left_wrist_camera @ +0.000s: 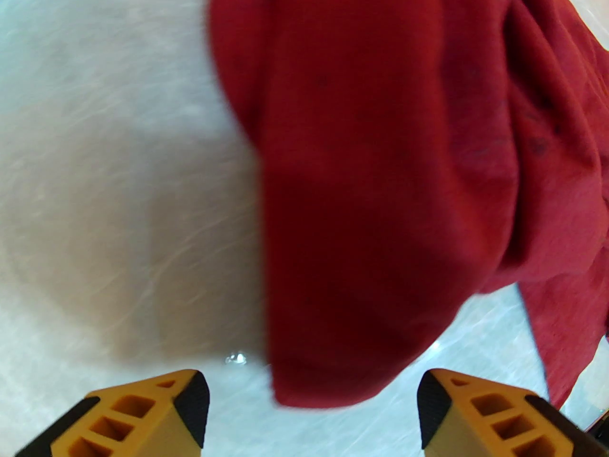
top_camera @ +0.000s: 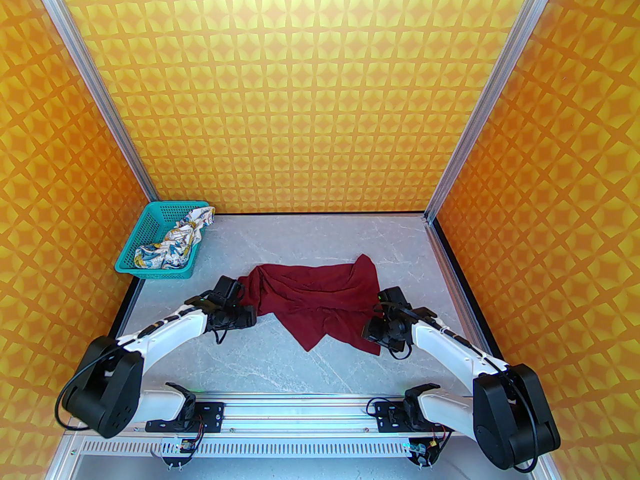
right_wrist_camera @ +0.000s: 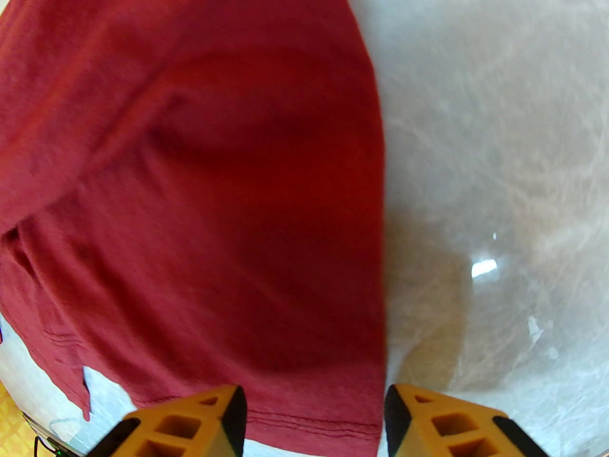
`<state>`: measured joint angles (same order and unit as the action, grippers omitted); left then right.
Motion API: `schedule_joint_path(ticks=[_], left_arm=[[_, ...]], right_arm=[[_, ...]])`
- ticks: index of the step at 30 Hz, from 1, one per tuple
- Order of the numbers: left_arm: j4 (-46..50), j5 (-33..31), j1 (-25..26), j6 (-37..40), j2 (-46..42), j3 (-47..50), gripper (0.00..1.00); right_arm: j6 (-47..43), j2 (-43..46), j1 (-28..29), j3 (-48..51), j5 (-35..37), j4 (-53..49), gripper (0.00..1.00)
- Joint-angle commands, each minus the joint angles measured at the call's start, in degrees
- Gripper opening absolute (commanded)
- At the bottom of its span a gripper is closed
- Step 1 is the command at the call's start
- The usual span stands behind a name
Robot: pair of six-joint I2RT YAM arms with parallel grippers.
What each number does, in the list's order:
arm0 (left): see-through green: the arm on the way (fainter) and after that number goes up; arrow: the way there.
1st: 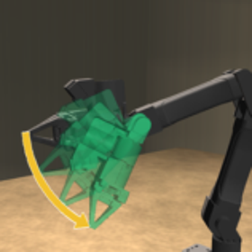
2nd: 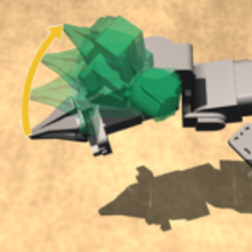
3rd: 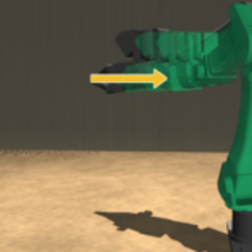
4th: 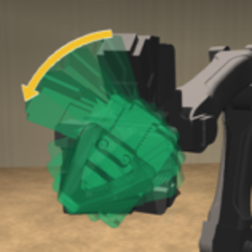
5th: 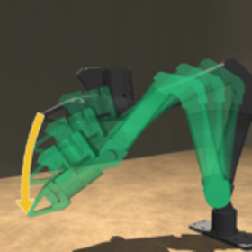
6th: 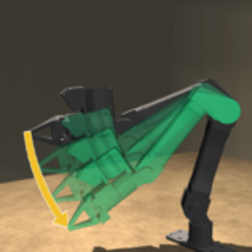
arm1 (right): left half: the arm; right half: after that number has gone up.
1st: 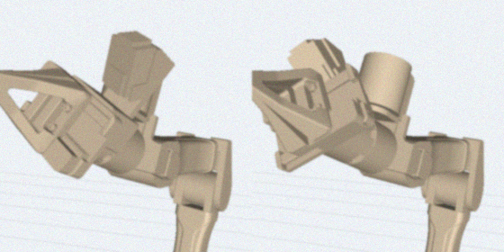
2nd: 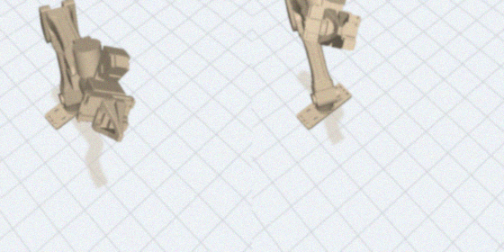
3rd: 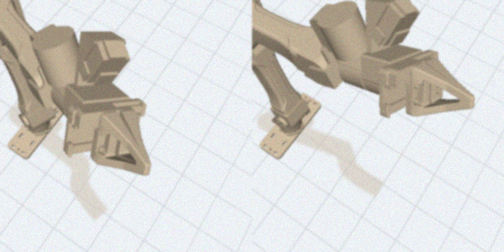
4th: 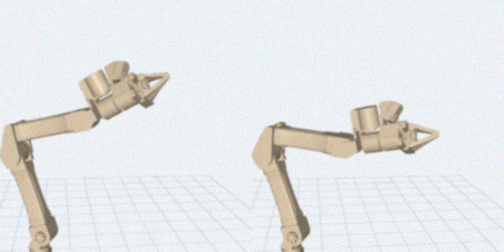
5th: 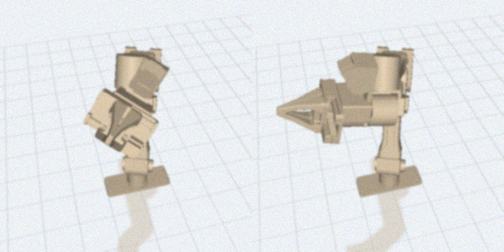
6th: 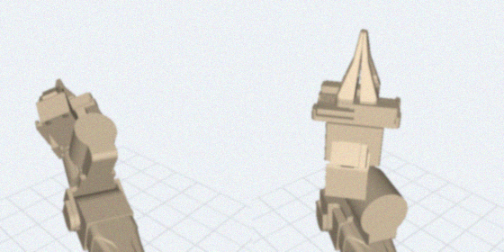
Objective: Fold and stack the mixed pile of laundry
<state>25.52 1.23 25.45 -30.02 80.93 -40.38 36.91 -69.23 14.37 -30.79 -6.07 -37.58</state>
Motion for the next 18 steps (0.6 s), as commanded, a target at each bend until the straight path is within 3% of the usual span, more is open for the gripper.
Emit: schedule_joint_path(ticks=[1,5,7,14,18], left_arm=[[-6.0,1.9,1.2,-1.9,3.7,-0.1,0.72],[-9.1,1.7,1.5,-2.7,7.0,0.0,0.71],[-8.6,0.7,1.6,-2.9,8.3,-0.5,0.66],[-10.4,-0.9,1.5,-2.2,11.7,-1.1,0.3],[-8.7,-1.0,1.5,-1.9,10.7,-2.7,0.07]], right_arm=[[2.5,0.0,1.2,1.5,-1.9,2.1,0.47],[3.0,-0.3,1.3,2.3,-2.7,3.3,0.39],[2.7,-0.9,1.3,2.0,-2.3,3.8,0.33],[3.6,-1.3,1.3,2.2,-1.7,7.1,0.05],[3.9,1.3,1.2,0.9,-1.5,7.4,0.0]])
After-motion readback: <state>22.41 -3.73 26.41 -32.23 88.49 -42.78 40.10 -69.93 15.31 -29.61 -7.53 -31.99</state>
